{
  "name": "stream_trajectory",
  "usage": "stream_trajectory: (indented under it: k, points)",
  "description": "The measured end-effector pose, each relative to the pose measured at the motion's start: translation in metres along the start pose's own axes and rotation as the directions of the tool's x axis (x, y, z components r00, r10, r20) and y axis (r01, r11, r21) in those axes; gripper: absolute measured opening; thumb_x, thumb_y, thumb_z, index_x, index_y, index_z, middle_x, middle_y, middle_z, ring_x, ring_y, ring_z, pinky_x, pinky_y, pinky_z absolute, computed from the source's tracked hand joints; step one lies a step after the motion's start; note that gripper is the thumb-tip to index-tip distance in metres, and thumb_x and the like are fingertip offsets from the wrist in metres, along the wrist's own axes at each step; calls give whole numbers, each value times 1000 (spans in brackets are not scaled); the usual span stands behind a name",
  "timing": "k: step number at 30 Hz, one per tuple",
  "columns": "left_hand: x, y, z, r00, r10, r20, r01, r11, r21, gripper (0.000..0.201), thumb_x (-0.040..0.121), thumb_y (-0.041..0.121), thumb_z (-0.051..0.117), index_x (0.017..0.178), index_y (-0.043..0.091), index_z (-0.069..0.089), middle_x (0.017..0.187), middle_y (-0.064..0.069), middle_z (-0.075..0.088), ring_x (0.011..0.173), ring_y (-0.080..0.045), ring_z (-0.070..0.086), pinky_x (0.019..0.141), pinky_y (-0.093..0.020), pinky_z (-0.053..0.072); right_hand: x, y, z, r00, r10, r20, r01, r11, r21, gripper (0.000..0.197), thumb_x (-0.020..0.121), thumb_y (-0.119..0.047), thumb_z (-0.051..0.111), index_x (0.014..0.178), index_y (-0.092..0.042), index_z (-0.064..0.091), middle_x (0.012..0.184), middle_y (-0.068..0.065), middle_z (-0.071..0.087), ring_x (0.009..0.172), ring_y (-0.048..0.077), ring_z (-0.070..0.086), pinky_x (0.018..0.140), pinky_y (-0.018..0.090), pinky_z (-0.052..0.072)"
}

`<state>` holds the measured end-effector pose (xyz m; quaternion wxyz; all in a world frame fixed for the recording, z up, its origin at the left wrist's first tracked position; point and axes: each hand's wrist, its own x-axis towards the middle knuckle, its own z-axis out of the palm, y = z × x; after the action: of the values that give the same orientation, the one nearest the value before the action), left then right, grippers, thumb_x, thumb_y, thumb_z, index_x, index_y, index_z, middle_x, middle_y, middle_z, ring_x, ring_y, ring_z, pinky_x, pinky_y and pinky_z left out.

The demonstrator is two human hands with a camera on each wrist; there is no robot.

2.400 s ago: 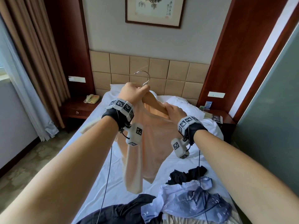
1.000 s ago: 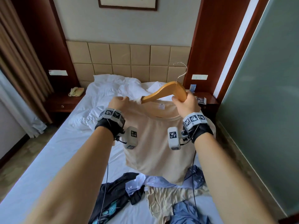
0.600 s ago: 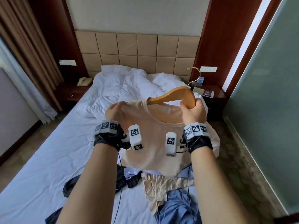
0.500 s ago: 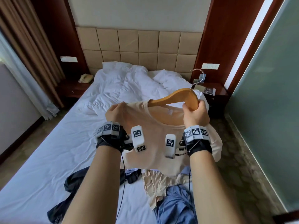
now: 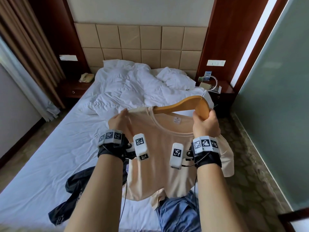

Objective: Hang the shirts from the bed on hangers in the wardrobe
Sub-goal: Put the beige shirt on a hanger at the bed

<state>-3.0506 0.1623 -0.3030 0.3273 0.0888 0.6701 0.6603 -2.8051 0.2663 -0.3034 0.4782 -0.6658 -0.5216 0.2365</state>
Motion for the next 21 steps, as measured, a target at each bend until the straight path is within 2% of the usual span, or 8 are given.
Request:
stream_trajectory:
  k: [4,7,9,11,13,16,19,21]
  points:
    - [-4,7,8,970,237,-53,-213,935,285,29,93,26,60,112,8,71,100,-10,66,101,-27,60,79,-25,39,-7,-6,-4,996,-50,78,51,999,-6,34,82,-45,73,108,-26,64,101,-5,71,96,27,64,98,46,46]
    - [-5,13,16,949,315,-19,-275,856,437,30,84,34,59,108,22,71,113,-4,70,111,-26,61,96,-34,42,-13,-11,-5,983,-89,162,88,996,16,29,78,-44,77,99,-26,66,87,-10,68,84,22,64,85,41,53]
    - [-13,17,24,914,405,16,-343,753,561,26,79,42,58,101,34,70,115,5,68,114,-20,58,111,-50,29,-17,-13,-5,971,-112,210,114,993,3,30,75,-44,78,96,-26,66,85,-10,70,82,22,65,77,38,54]
    - [-20,18,36,859,493,136,-476,674,566,24,81,41,59,100,33,71,113,6,69,110,-16,61,111,-47,32,-21,-14,-5,961,-142,237,152,988,-24,31,73,-44,79,94,-26,66,84,-9,71,82,22,65,74,35,53]
    - [-31,14,57,813,490,315,-582,687,435,25,85,36,64,102,21,73,107,4,72,103,-13,65,100,-36,46,-18,-8,-7,949,-169,264,185,982,-34,33,71,-44,80,95,-25,67,84,-7,71,81,23,64,72,34,51]
    - [-42,11,68,721,445,531,-663,665,343,45,82,55,62,105,18,72,99,5,73,98,-10,67,93,-38,51,-24,-11,-3,907,-242,344,259,966,-4,35,71,-42,81,99,-24,69,84,-5,72,81,22,65,72,33,51]
    - [-44,9,72,681,445,582,-699,632,335,57,73,70,56,100,21,69,91,2,71,92,-18,66,86,-44,52,-29,-16,2,867,-293,403,295,954,59,33,70,-34,84,99,-23,70,86,-6,73,82,16,66,74,32,52]
    - [-41,7,72,696,462,549,-683,660,311,49,72,72,59,87,26,66,82,4,68,84,-19,65,85,-50,52,-28,-17,1,838,-312,447,290,950,120,32,71,-30,84,100,-25,70,86,-10,73,82,9,66,76,28,52]
